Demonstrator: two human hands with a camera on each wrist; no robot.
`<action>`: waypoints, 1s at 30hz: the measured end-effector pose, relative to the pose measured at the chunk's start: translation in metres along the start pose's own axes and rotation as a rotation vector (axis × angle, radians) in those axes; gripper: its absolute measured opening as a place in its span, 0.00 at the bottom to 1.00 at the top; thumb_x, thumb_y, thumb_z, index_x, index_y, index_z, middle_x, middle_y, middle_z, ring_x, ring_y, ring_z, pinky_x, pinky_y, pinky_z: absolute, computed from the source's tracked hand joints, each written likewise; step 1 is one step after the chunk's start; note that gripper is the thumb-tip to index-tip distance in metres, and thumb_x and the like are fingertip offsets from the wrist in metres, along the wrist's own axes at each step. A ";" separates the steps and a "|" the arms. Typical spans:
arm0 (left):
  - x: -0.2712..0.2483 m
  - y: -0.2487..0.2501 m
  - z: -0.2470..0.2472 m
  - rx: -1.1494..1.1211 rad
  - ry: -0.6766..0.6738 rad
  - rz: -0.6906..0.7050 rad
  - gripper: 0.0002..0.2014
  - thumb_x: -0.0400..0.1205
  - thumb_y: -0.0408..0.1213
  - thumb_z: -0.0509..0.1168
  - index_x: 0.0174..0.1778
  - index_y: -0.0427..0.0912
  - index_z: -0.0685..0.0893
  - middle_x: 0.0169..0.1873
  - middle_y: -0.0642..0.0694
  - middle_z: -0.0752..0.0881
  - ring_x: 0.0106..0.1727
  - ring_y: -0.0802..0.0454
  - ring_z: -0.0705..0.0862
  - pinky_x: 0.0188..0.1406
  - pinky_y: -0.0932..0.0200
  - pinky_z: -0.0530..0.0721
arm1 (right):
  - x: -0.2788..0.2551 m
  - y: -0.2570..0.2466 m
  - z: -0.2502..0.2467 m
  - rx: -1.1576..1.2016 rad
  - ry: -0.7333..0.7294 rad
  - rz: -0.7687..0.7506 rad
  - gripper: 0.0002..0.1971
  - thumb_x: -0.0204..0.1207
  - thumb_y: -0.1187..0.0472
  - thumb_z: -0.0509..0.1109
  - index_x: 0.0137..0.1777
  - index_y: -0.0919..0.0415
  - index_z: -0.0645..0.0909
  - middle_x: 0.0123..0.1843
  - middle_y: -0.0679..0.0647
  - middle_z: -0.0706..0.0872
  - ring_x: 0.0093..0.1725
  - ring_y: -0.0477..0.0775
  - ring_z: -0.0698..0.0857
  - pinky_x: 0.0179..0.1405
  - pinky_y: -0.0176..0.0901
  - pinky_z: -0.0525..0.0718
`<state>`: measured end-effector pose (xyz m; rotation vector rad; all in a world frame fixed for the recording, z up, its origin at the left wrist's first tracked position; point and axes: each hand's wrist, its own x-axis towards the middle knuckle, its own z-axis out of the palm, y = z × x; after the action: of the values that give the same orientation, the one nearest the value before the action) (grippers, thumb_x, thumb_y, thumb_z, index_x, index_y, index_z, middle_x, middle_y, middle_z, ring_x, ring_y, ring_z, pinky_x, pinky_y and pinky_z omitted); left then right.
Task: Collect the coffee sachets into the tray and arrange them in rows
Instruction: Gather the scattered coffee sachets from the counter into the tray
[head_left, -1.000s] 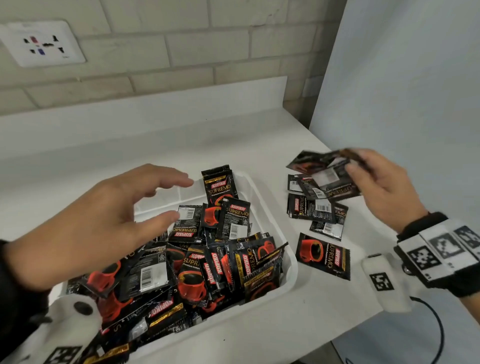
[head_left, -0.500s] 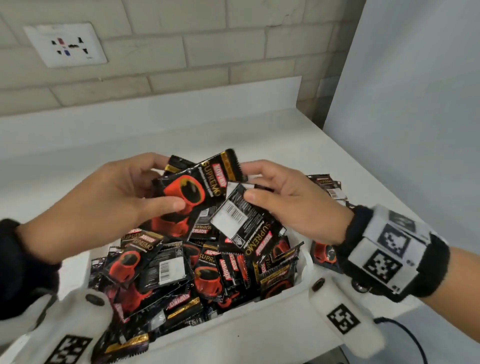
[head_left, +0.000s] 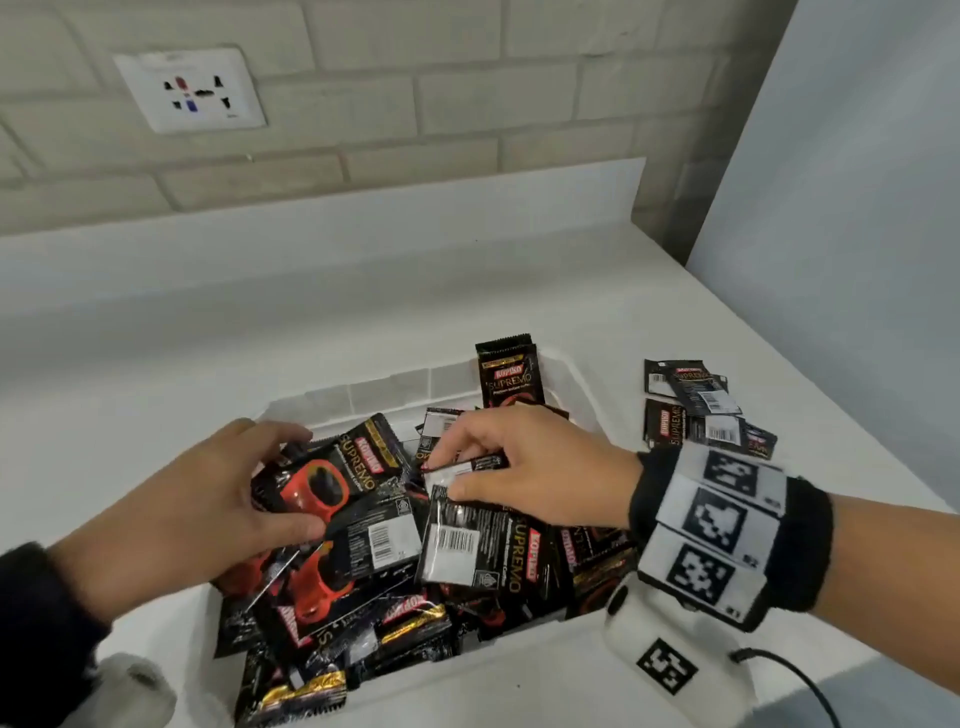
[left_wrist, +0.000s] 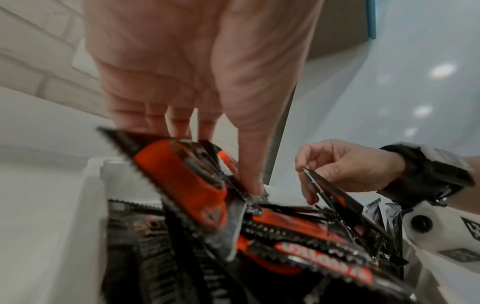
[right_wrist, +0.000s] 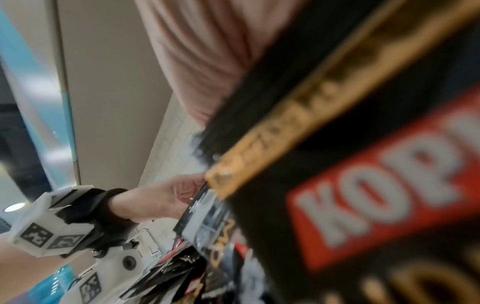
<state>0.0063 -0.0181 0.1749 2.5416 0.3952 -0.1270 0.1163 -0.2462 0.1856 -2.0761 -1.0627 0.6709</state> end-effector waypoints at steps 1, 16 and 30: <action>-0.001 0.000 0.003 0.043 -0.001 0.015 0.32 0.58 0.51 0.79 0.54 0.69 0.69 0.49 0.65 0.73 0.45 0.61 0.78 0.39 0.73 0.72 | 0.001 -0.002 0.000 -0.018 0.000 -0.003 0.09 0.75 0.58 0.70 0.55 0.52 0.82 0.54 0.44 0.86 0.54 0.41 0.82 0.60 0.38 0.78; -0.008 -0.006 -0.010 -0.103 0.021 0.009 0.42 0.40 0.86 0.56 0.51 0.78 0.69 0.52 0.76 0.68 0.51 0.69 0.78 0.42 0.66 0.79 | 0.015 -0.004 -0.013 0.020 0.070 0.107 0.14 0.77 0.65 0.67 0.60 0.51 0.77 0.59 0.52 0.80 0.36 0.39 0.78 0.37 0.34 0.85; -0.013 -0.002 -0.013 -0.108 0.009 0.171 0.26 0.63 0.69 0.68 0.57 0.86 0.69 0.58 0.81 0.70 0.55 0.82 0.72 0.38 0.61 0.79 | -0.009 0.014 -0.107 -0.281 0.287 0.160 0.16 0.81 0.62 0.61 0.69 0.53 0.75 0.63 0.50 0.82 0.57 0.43 0.80 0.56 0.26 0.74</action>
<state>-0.0066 -0.0125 0.1872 2.4569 0.1820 -0.0287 0.1935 -0.2971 0.2425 -2.4307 -0.8725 0.2959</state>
